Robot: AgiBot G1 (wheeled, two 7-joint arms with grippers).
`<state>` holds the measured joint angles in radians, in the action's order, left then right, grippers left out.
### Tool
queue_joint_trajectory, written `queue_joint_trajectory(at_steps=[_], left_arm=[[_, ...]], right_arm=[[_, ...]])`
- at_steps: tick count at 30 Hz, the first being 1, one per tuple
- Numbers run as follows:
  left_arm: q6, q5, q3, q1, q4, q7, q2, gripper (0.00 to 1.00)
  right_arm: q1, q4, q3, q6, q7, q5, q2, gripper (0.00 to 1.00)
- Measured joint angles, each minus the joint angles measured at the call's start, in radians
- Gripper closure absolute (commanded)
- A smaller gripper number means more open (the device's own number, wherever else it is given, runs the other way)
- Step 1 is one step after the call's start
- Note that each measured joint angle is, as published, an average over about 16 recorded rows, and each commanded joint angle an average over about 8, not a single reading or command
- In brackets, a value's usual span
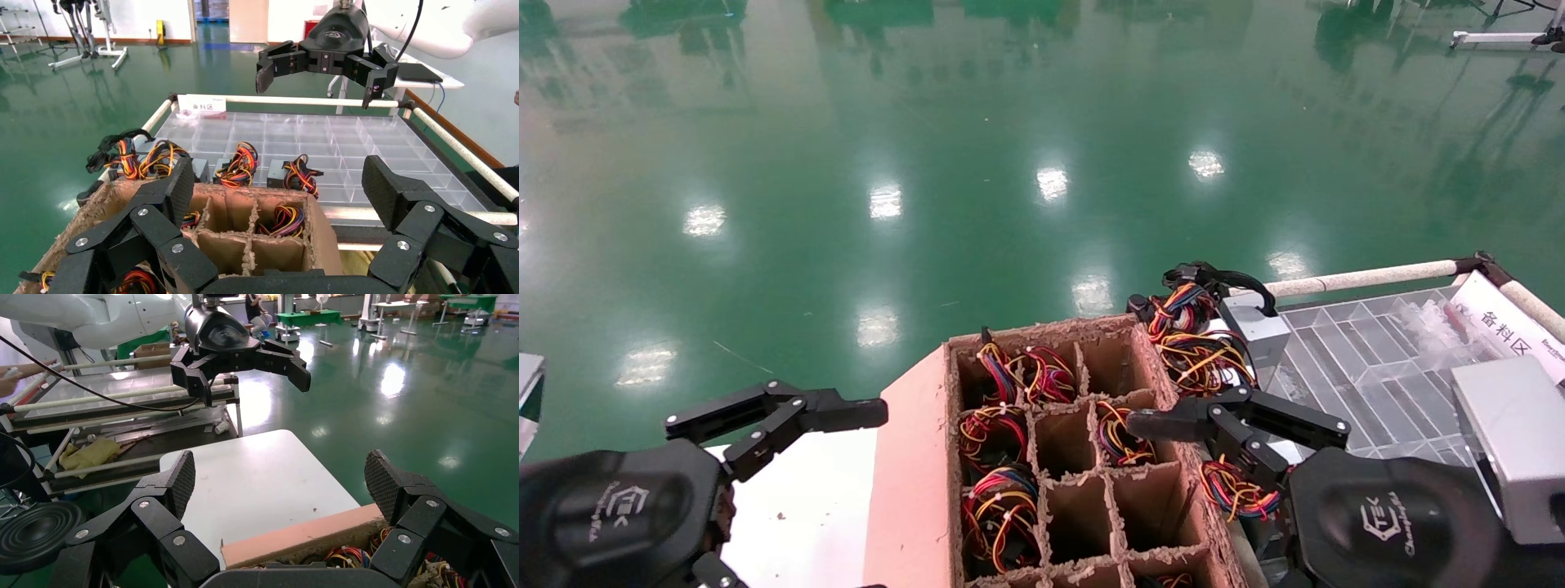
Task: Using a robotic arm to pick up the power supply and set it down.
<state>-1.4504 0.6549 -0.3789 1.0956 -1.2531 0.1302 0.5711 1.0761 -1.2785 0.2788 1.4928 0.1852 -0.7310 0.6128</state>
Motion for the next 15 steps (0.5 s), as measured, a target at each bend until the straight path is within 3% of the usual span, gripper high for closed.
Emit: queue_joint_trajectory(at_steps=[15], left_arm=[[0.0,0.0,0.0,0.0,0.0,0.0,0.0,1.0]], right_arm=[[0.0,0.0,0.004,-0.003,0.001,-0.012,-0.005,0.0]])
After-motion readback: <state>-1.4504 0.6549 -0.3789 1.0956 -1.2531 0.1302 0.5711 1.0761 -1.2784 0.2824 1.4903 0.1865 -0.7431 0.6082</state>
